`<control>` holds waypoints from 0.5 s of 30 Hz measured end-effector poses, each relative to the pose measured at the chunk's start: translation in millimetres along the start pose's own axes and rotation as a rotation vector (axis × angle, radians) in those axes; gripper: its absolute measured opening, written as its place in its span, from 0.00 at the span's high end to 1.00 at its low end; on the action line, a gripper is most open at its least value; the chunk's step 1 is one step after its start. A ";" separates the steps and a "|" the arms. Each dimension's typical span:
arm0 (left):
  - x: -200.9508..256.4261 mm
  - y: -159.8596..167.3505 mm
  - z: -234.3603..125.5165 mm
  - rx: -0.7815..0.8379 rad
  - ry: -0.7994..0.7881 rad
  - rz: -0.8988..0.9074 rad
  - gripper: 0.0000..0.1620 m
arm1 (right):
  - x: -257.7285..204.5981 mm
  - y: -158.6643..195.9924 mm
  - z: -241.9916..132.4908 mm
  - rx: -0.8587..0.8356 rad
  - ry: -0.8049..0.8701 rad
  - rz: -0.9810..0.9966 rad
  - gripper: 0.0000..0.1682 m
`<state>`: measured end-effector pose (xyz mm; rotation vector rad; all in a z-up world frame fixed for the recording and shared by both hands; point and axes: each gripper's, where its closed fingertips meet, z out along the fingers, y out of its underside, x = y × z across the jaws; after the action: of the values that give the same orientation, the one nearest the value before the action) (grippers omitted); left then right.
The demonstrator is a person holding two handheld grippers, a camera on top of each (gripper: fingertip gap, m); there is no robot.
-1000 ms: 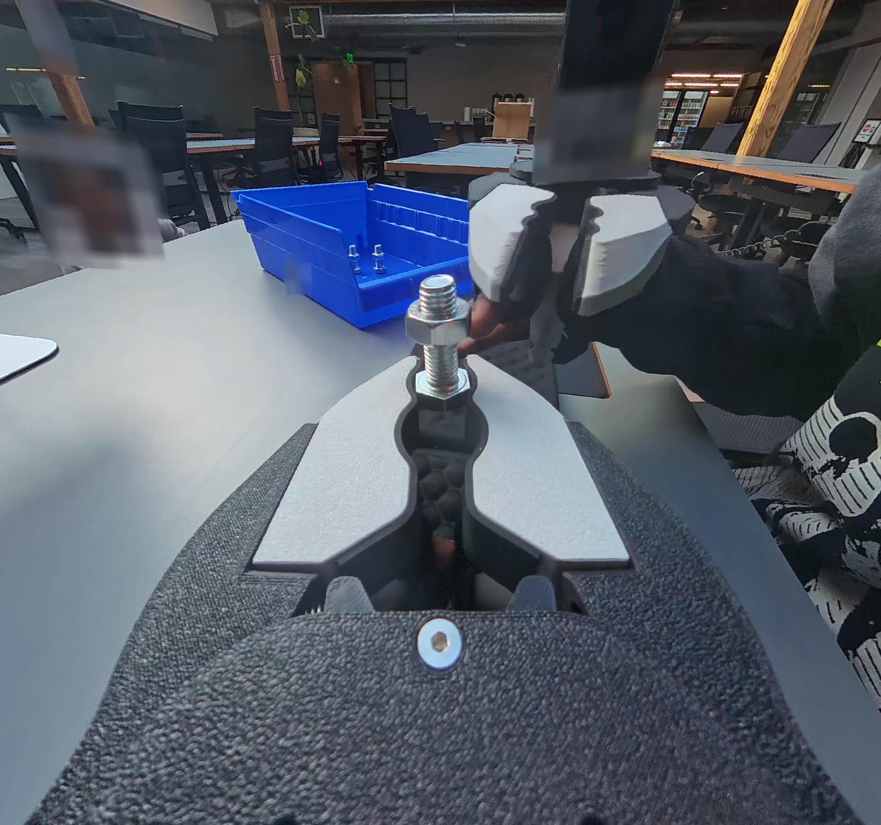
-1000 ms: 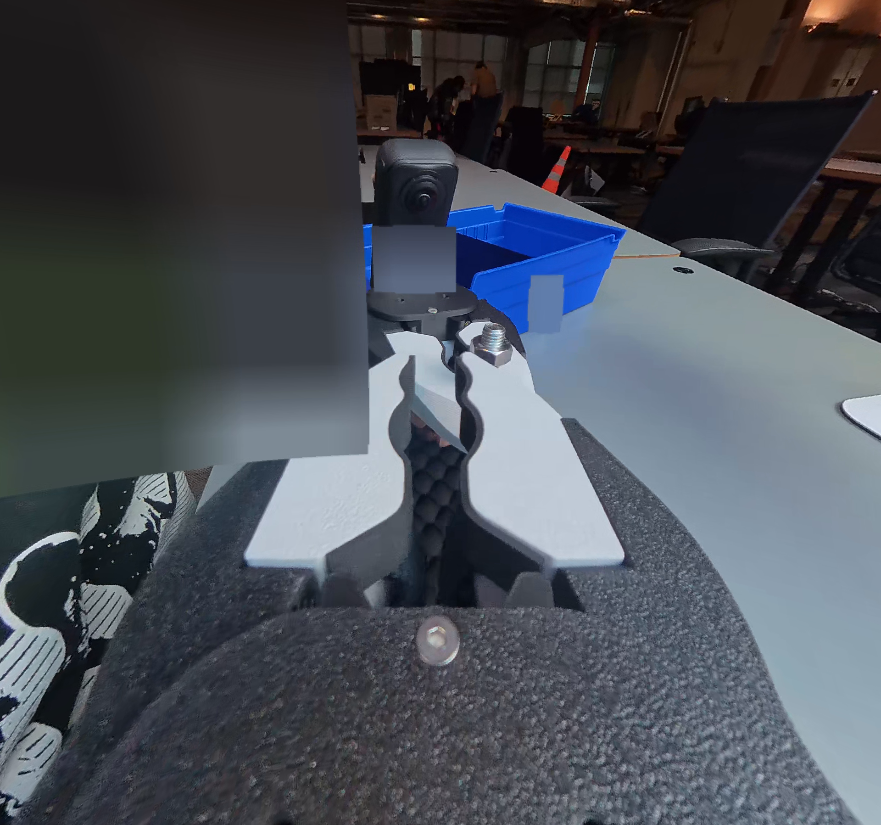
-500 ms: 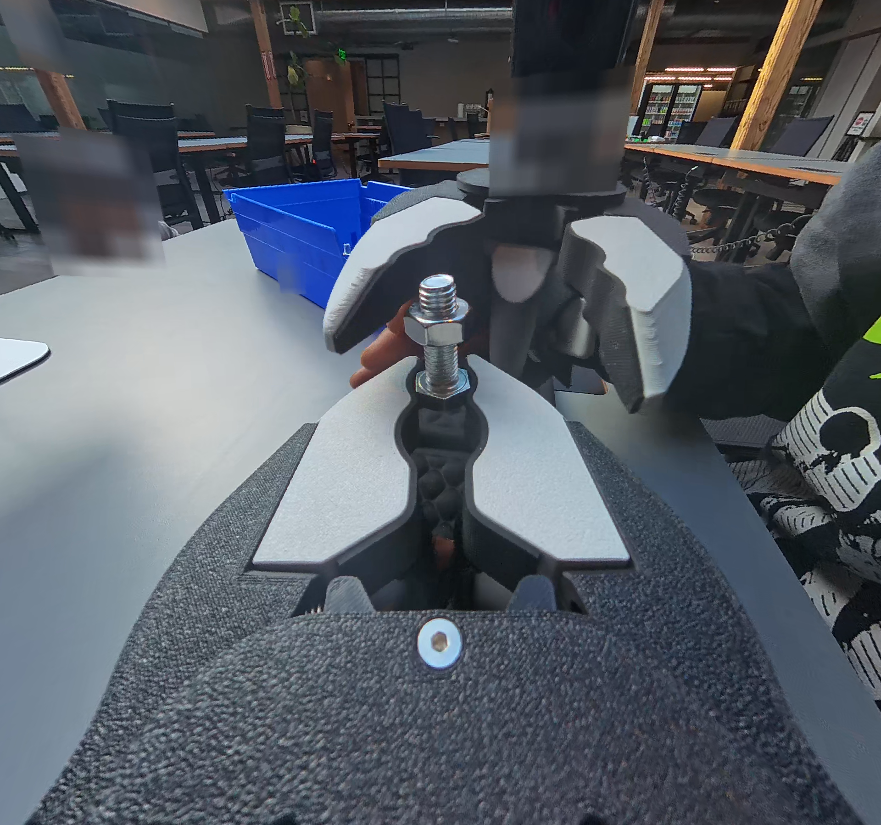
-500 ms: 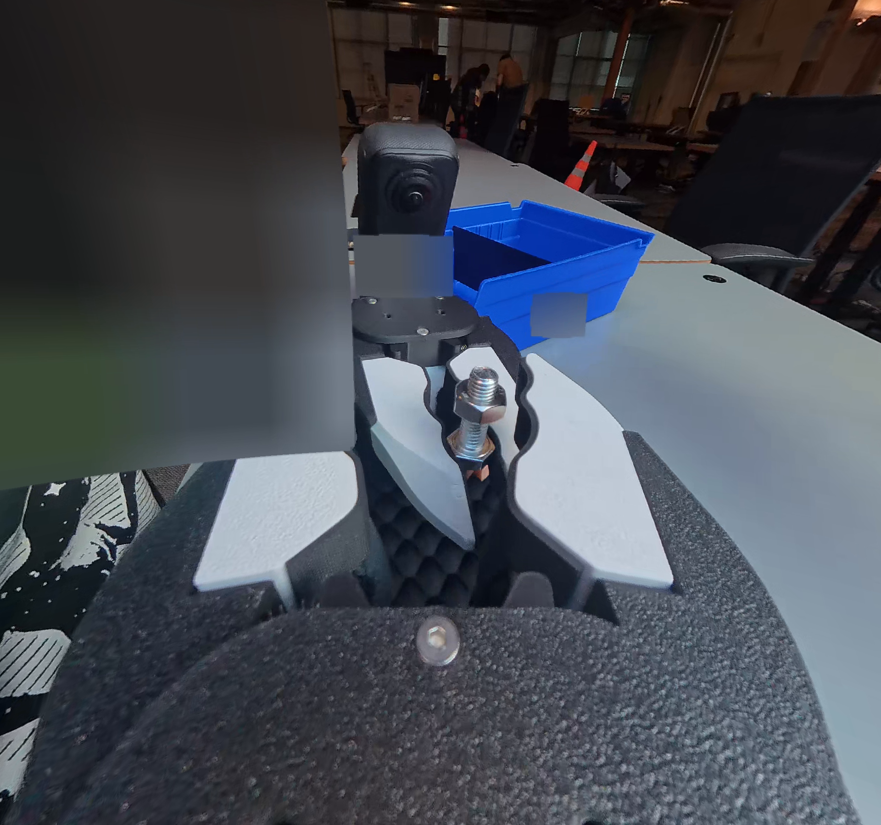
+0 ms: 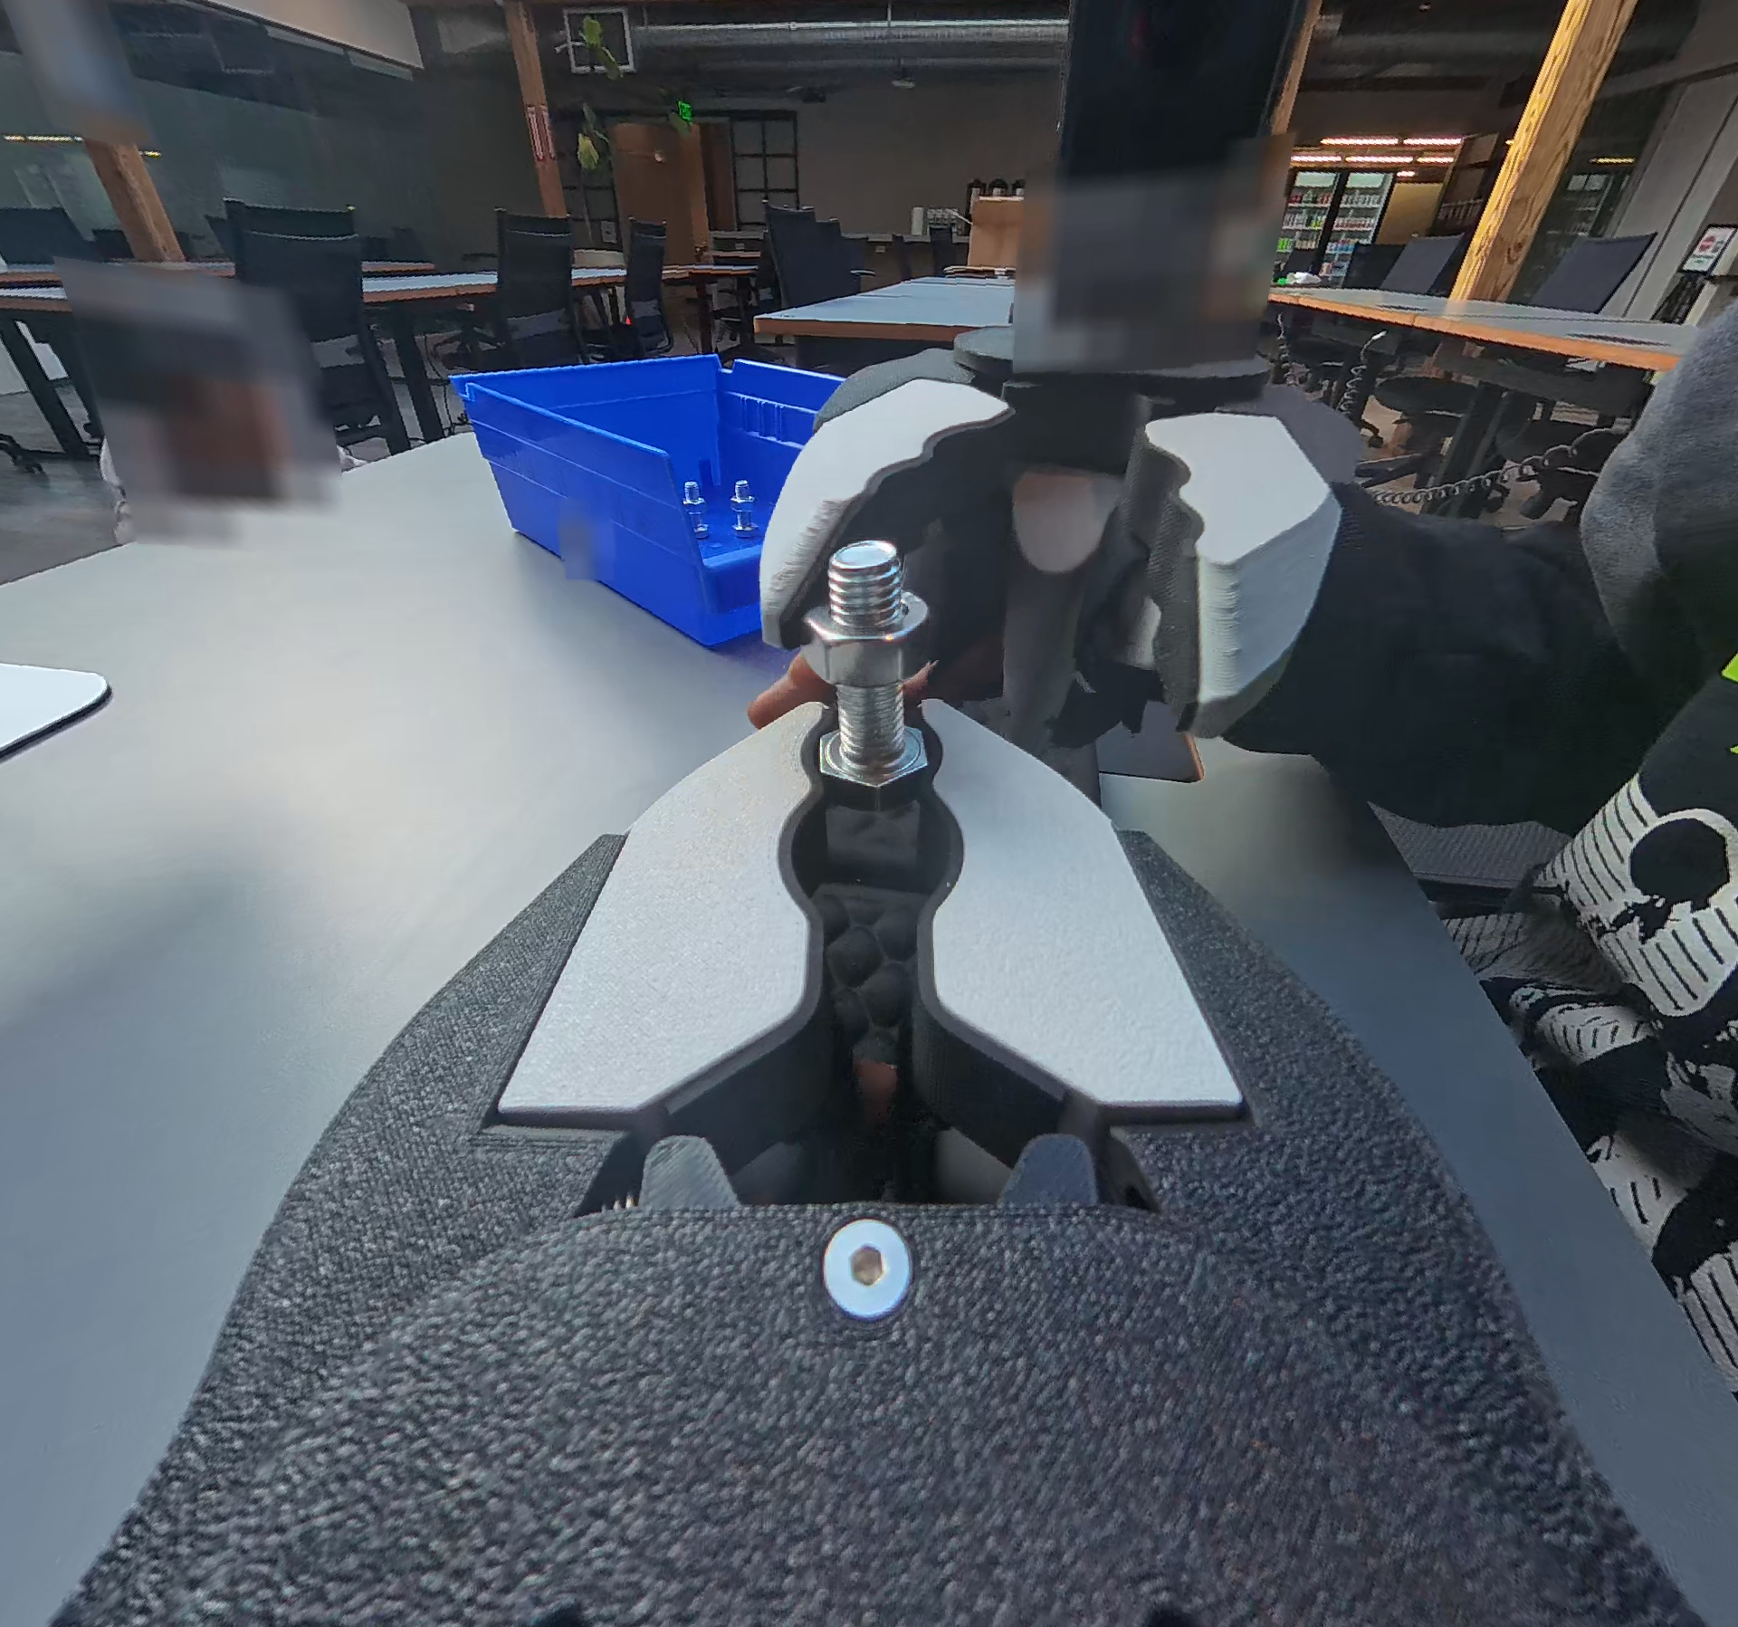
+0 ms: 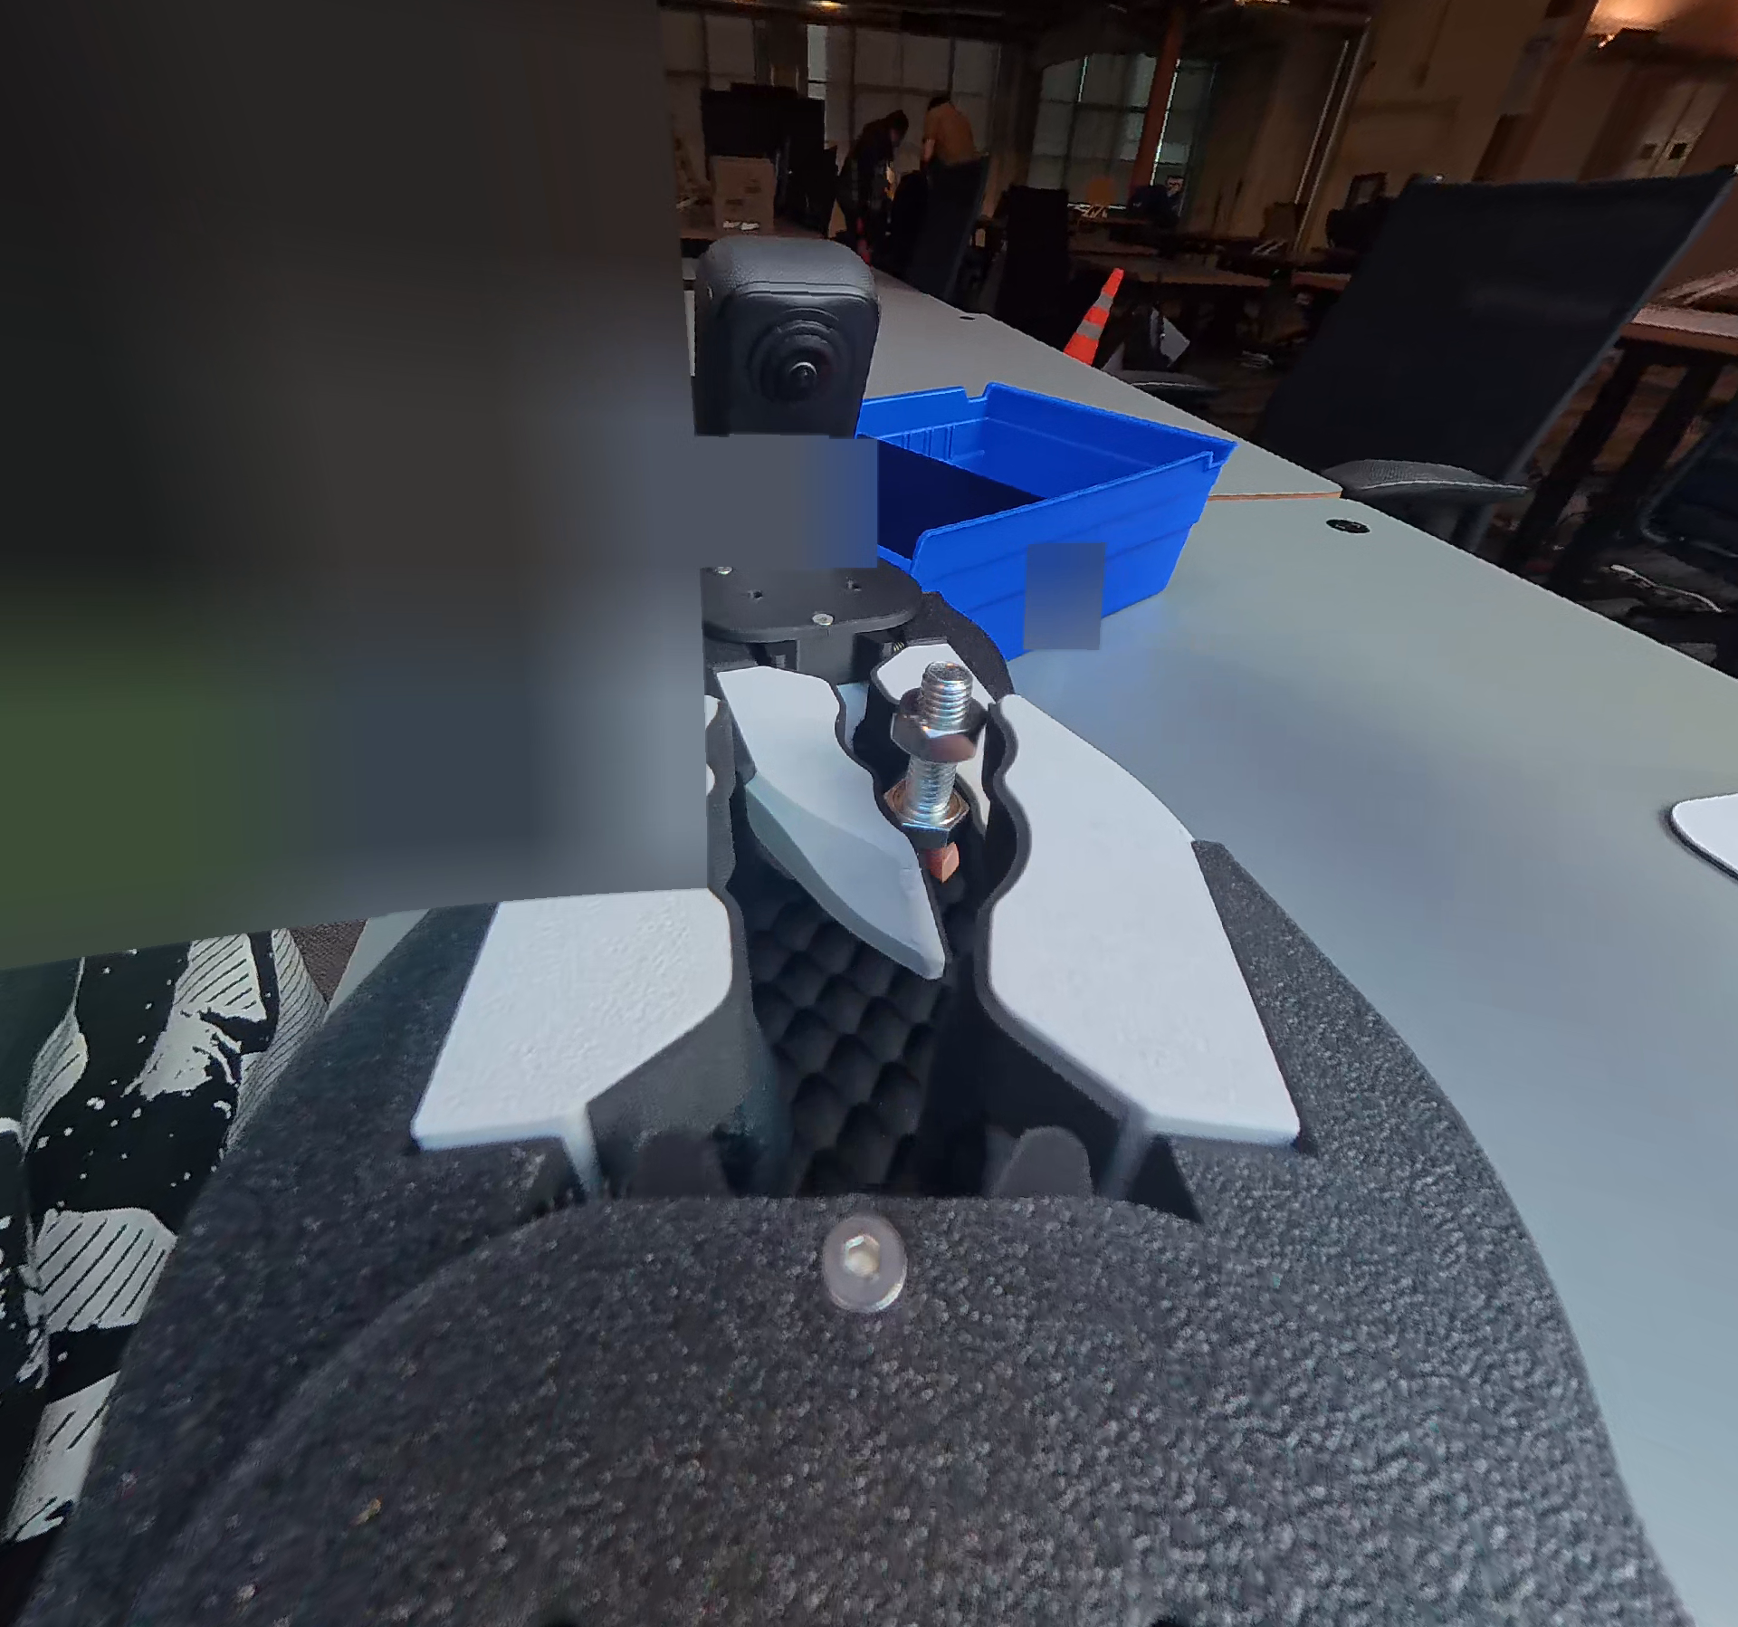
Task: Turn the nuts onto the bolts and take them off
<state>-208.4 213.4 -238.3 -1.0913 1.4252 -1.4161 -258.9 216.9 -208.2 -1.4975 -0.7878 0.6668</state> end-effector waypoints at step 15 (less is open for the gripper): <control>-0.1 -0.3 -0.1 0.002 -0.002 0.000 0.91 | 9.5 -2.1 -12.9 0.024 0.045 0.018 0.73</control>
<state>-208.4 213.6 -238.0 -1.0914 1.4224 -1.4162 -243.1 216.7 -204.7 -1.4949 -0.7304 0.6518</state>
